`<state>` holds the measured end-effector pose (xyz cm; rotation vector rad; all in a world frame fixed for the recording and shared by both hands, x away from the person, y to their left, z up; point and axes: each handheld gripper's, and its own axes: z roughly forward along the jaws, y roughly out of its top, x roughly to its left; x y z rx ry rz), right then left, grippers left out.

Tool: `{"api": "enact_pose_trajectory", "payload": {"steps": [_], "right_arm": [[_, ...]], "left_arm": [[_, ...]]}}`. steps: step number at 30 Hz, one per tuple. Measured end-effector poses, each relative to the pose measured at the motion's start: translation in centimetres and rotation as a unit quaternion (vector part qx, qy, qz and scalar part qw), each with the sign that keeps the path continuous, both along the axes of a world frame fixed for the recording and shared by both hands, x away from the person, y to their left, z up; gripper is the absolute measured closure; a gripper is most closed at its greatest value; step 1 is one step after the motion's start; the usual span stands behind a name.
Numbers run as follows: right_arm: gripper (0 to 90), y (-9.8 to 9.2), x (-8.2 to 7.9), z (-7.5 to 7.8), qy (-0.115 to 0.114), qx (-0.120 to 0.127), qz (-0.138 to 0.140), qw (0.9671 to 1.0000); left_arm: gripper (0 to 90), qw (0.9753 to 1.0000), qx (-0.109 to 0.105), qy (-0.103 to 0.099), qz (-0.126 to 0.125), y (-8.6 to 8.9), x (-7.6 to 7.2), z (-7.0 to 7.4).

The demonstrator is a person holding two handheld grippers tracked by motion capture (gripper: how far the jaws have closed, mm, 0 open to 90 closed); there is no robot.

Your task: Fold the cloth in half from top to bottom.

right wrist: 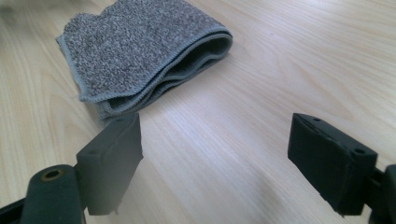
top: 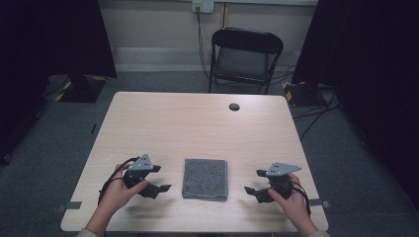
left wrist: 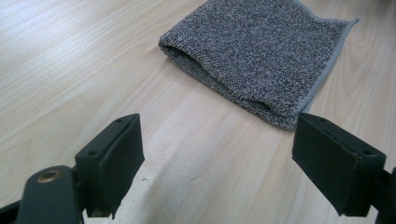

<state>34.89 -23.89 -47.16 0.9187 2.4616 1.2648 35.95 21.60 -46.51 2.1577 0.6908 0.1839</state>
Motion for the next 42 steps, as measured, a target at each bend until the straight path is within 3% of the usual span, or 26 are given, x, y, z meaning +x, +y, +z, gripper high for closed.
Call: {"api": "enact_pose_trajectory", "payload": {"steps": [14,23,27,33,42], "right_arm": [[17.7,-2.5,-0.3,-0.6,0.01,0.008,-0.016,0.9998],[18.2,-4.1,-0.6,-0.9,0.017,0.006,-0.029,0.9994],[18.3,-4.7,-0.8,-1.2,0.022,0.005,-0.035,0.9991],[18.3,-5.3,-1.0,-1.4,0.021,-0.001,-0.039,0.999],[18.4,-6.5,-1.3,-1.4,0.018,0.0,-0.052,0.9985]], "left_arm": [[16.2,0.9998,-0.002,0.001,0.019,1.8,-0.1,0.0],[16.2,0.9997,0.007,0.001,0.022,2.8,-0.1,-0.4],[16.3,0.9997,0.0,0.002,0.026,3.1,-0.2,-0.4],[16.3,0.9996,0.01,-0.001,0.028,3.7,-0.1,-0.6],[16.4,0.9992,0.007,0.005,0.038,4.9,-0.3,-0.8]]}}
